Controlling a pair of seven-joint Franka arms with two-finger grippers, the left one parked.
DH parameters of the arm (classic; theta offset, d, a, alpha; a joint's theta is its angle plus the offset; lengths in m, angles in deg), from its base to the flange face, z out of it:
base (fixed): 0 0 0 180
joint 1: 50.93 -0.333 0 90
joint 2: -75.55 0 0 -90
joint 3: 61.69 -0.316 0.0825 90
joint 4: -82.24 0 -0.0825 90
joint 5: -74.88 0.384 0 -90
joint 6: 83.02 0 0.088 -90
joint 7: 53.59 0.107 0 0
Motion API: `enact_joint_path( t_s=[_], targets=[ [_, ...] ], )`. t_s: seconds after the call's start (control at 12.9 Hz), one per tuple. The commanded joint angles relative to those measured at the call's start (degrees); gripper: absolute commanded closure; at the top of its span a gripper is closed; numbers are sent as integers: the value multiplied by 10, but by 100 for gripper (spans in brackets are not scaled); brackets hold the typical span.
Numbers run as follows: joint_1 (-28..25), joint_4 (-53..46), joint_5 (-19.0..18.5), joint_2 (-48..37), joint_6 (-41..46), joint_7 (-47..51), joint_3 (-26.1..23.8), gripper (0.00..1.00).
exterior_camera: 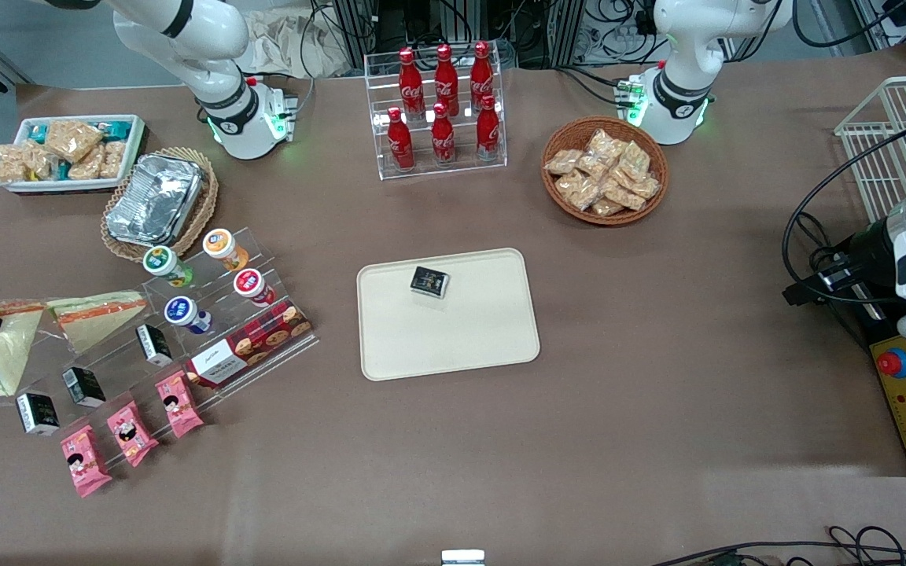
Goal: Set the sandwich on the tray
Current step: 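Lift the wrapped sandwich out of the rack and carry it toward the beige tray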
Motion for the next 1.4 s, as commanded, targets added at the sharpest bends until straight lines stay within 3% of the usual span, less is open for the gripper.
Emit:
enact_joint_path(
  t_s=[0.0, 0.62, 0.85, 1.32],
  targets=[
    [-56, -6, -11, -23, 23, -11, 2, 100],
    [-299, -5, -12, -25, 20, -40, -9, 100],
    [-349, -2, -10, 18, -15, -127, -22, 100],
    [-417, 2, -7, 109, -165, -257, -23, 100]
  ],
)
